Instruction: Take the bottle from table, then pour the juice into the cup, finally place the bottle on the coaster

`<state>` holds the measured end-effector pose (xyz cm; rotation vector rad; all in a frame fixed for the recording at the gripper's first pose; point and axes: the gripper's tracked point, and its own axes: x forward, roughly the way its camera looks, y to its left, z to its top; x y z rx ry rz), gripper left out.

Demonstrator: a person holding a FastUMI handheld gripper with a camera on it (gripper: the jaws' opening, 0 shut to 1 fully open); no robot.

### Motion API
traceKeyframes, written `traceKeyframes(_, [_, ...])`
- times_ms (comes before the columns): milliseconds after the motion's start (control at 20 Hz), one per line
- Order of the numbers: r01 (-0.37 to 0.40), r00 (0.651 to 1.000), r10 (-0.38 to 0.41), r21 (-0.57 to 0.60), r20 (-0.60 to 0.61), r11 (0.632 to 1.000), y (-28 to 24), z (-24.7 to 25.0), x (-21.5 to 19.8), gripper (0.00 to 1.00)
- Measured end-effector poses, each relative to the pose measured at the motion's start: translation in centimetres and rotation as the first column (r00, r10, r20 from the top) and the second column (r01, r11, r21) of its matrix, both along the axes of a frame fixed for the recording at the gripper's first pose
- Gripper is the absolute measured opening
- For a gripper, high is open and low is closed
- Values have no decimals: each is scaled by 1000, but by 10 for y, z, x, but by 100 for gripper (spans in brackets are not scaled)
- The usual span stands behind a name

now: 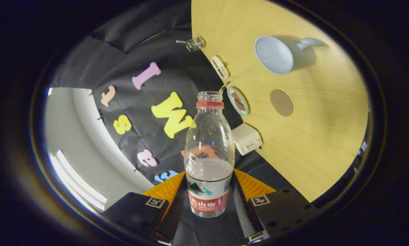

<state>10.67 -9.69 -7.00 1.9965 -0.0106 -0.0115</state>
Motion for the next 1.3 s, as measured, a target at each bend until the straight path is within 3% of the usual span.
traceKeyframes(800, [24, 1000, -24, 48, 8, 999, -13, 19, 1, 75])
traceKeyframes(1100, [-1, 1000, -2, -112, -31, 994, -14, 12, 1, 75])
traceKeyframes(1300, [-48, 997, 28, -270, -76, 962, -5, -1, -3, 74])
